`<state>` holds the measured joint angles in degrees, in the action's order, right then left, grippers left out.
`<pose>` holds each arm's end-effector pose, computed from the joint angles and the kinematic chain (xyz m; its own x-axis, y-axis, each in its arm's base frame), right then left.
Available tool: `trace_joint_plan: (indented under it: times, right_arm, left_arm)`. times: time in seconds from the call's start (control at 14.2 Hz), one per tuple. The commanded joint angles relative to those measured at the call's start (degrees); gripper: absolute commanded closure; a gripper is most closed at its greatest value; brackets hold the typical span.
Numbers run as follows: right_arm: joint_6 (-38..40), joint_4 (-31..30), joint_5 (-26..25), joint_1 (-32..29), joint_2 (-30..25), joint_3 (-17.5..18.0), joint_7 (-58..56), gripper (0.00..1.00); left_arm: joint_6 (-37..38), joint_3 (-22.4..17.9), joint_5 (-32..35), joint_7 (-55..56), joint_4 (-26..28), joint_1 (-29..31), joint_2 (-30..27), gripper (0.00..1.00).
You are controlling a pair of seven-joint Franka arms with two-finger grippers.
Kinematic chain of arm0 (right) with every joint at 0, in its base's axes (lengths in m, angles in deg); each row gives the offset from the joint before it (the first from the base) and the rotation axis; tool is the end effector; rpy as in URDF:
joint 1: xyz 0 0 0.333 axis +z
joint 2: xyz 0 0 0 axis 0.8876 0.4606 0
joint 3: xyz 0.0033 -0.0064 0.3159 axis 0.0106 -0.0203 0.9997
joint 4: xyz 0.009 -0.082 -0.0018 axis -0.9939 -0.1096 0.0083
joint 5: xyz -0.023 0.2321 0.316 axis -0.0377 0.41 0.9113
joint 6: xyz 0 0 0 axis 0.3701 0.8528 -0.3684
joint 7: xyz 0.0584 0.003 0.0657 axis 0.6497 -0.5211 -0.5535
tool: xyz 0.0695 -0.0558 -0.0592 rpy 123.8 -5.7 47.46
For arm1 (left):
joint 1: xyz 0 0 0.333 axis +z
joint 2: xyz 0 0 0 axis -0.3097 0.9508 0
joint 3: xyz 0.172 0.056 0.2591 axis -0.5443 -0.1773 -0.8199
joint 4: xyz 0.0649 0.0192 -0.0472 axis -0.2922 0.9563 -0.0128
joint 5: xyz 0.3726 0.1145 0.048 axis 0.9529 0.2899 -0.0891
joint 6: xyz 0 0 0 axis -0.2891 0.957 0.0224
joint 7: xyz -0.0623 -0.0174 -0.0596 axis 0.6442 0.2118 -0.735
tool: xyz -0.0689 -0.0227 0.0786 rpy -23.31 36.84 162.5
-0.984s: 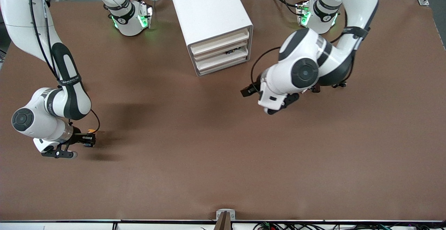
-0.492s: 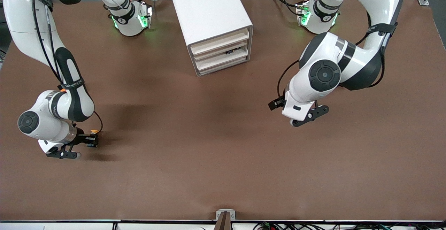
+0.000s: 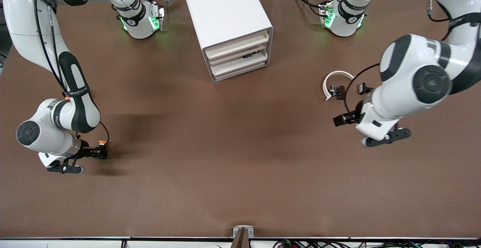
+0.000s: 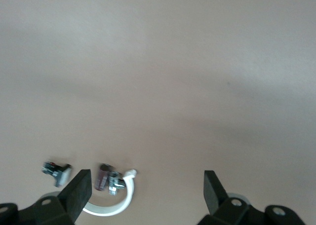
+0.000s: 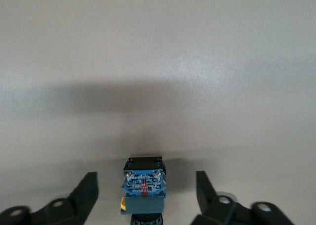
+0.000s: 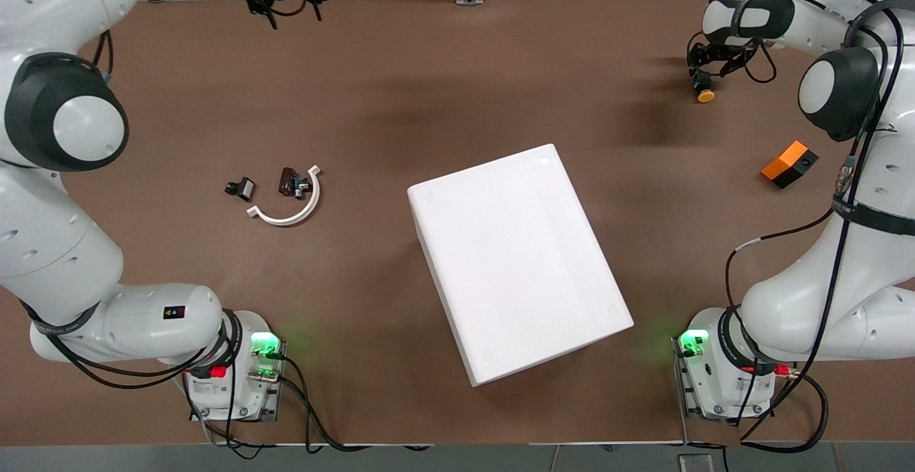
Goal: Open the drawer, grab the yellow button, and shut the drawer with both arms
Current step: 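Lower the button onto the table with the right gripper while the left gripper withdraws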
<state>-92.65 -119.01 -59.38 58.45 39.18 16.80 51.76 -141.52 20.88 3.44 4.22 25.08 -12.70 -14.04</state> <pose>0.6844 -0.0949 0.2077 0.9971 -0.0754 0.0141 -0.0756 -0.9970 0.0134 0.6365 -0.1482 0.4688 0.9686 0.2272 -0.1012 0.2274 -0.9738 -0.0096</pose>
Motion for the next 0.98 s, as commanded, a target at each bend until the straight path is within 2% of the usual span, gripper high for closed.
trace_joint_plan:
  times: [0.0, 0.21, 0.56, 0.91]
  right_arm:
    - [9.15, 5.57, 0.39, -0.71, -0.24, 0.91, -0.14, 0.00]
    - [17.78, 7.87, 0.39, -0.45, -3.30, 0.82, 0.12, 0.00]
    - [30.79, 8.14, 0.39, 0.17, -11.74, 1.09, 0.74, 0.00]
    - [42.39, 9.88, -0.93, 3.33, -18.60, 0.91, 4.43, 0.00]
  left_arm:
    - [0.88, -0.01, 1.91, -1.51, 0.24, 1.07, -1.37, 0.00]
    - [1.49, 0.25, 8.32, -3.87, -0.03, 1.77, -3.74, 0.00]
    - [2.11, 0.43, 7.54, -19.94, 0.32, 7.39, -7.17, 0.00]
    - [2.89, 0.60, 5.88, -27.96, 0.85, 12.05, -10.68, 0.00]
